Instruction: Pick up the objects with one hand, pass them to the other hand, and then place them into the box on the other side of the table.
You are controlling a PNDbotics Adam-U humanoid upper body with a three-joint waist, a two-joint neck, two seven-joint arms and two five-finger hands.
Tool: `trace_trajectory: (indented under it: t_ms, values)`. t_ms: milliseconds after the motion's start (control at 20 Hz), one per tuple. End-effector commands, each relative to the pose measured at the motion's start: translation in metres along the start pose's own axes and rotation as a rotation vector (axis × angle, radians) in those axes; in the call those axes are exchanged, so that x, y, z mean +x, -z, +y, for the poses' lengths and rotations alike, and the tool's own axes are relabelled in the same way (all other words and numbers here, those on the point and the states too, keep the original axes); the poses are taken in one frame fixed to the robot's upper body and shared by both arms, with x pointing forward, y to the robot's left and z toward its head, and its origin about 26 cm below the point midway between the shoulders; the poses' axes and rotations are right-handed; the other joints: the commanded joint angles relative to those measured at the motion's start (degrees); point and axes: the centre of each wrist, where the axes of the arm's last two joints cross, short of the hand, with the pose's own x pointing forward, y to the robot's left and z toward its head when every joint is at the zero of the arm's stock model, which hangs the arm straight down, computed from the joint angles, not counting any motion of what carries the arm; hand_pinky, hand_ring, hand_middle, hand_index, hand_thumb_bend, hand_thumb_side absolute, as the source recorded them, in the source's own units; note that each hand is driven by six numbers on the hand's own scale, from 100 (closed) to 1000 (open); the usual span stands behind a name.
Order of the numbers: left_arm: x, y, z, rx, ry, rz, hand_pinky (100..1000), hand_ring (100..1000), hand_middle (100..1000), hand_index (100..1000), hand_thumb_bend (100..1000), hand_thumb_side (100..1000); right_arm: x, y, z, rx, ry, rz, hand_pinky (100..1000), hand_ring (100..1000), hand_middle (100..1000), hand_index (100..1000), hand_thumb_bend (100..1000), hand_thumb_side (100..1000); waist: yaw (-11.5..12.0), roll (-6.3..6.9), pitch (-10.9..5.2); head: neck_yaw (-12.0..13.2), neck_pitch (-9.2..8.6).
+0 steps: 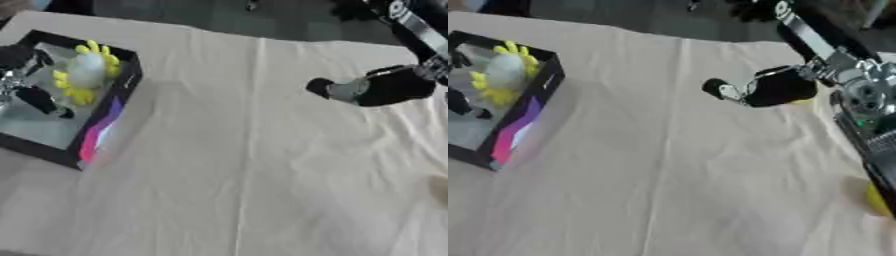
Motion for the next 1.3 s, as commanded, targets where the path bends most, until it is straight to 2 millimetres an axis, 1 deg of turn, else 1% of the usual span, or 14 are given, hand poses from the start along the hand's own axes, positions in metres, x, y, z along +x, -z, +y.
trace_trajectory:
  t_ms: [50, 100, 300, 350, 400, 450, 550, 700, 800, 850, 950, 1050, 1150, 1300]
  values:
    - [-0.009, 0.0, 0.016, 0.016, 0.013, 0.008, 834, 852, 765, 870, 946, 313, -0.002, -0.004, -0.011, -0.007, -0.042, 0.011, 870, 820, 783, 893, 591, 283, 0.2, -0.43, -0.69, -1.6, 0.3]
    - [-0.009, -0.001, 0.018, 0.017, 0.011, 0.002, 834, 851, 765, 868, 939, 318, -0.005, -0.006, -0.012, -0.002, -0.046, 0.019, 871, 821, 785, 893, 590, 285, 0.2, -0.45, -0.82, -2.4, 0.54]
    - [-0.002, -0.01, 0.033, 0.078, -0.025, -0.041, 831, 837, 759, 847, 856, 335, -0.023, -0.014, -0.019, 0.016, -0.068, 0.081, 875, 835, 799, 895, 588, 299, 0.3, -0.54, -1.32, -5.9, 1.65]
    - [0.0, -0.013, 0.037, 0.096, -0.038, -0.058, 831, 837, 759, 847, 856, 335, -0.028, -0.016, -0.021, 0.03, -0.07, 0.099, 875, 835, 799, 895, 588, 299, 0.3, -0.53, -1.38, -6.6, 1.89]
    - [0.003, -0.016, 0.042, 0.117, -0.052, -0.078, 829, 831, 766, 830, 824, 358, -0.035, -0.018, -0.021, 0.049, -0.066, 0.124, 876, 844, 810, 891, 590, 310, 0.4, -0.51, -1.45, -7.4, 2.36]
    - [0.006, -0.02, 0.047, 0.144, -0.068, -0.102, 825, 824, 771, 826, 833, 375, -0.045, -0.022, -0.024, 0.069, -0.058, 0.167, 875, 846, 815, 887, 590, 307, 0.5, -0.46, -1.49, -8.2, 2.86]
    - [0.011, -0.028, 0.055, 0.186, -0.098, -0.144, 824, 817, 776, 821, 826, 397, -0.062, -0.027, -0.035, 0.086, -0.04, 0.242, 881, 863, 829, 892, 589, 311, 0.5, -0.43, -1.59, -9.5, 3.33]
    - [0.021, -0.042, 0.068, 0.248, -0.15, -0.204, 818, 795, 767, 820, 810, 423, -0.084, -0.03, -0.055, 0.118, -0.027, 0.3, 889, 884, 849, 902, 590, 334, 0.5, -0.33, -1.65, -11.7, 3.46]
    - [0.026, -0.049, 0.073, 0.283, -0.186, -0.231, 819, 784, 756, 816, 804, 428, -0.096, -0.031, -0.062, 0.154, -0.02, 0.329, 890, 885, 849, 903, 590, 341, 0.5, -0.2, -1.61, -13.1, 3.47]
    - [0.028, -0.052, 0.075, 0.293, -0.215, -0.247, 818, 779, 754, 813, 794, 436, -0.106, -0.032, -0.066, 0.188, -0.014, 0.351, 892, 889, 853, 907, 594, 349, 0.5, -0.1, -1.66, -13.7, 3.47]
    - [0.029, -0.055, 0.077, 0.313, -0.276, -0.278, 818, 782, 761, 814, 798, 437, -0.124, -0.036, -0.077, 0.253, -0.023, 0.382, 895, 894, 861, 912, 599, 362, 0.6, 0.03, -1.66, -13.9, 3.48]
    - [0.028, -0.057, 0.078, 0.345, -0.325, -0.292, 821, 784, 761, 809, 806, 433, -0.137, -0.043, -0.086, 0.296, -0.046, 0.414, 894, 894, 862, 913, 602, 372, 0.6, 0.01, -1.68, -14.0, 3.48]
    - [0.028, -0.057, 0.078, 0.364, -0.352, -0.302, 822, 787, 762, 808, 809, 434, -0.144, -0.052, -0.094, 0.326, -0.06, 0.439, 893, 896, 863, 913, 607, 383, 0.5, -0.14, -1.77, -14.0, 3.48]
    - [0.027, -0.057, 0.078, 0.378, -0.363, -0.306, 823, 788, 760, 807, 818, 427, -0.149, -0.074, -0.105, 0.369, -0.069, 0.478, 890, 894, 860, 912, 619, 402, 0.0, -0.6, -1.95, -14.0, 3.48]
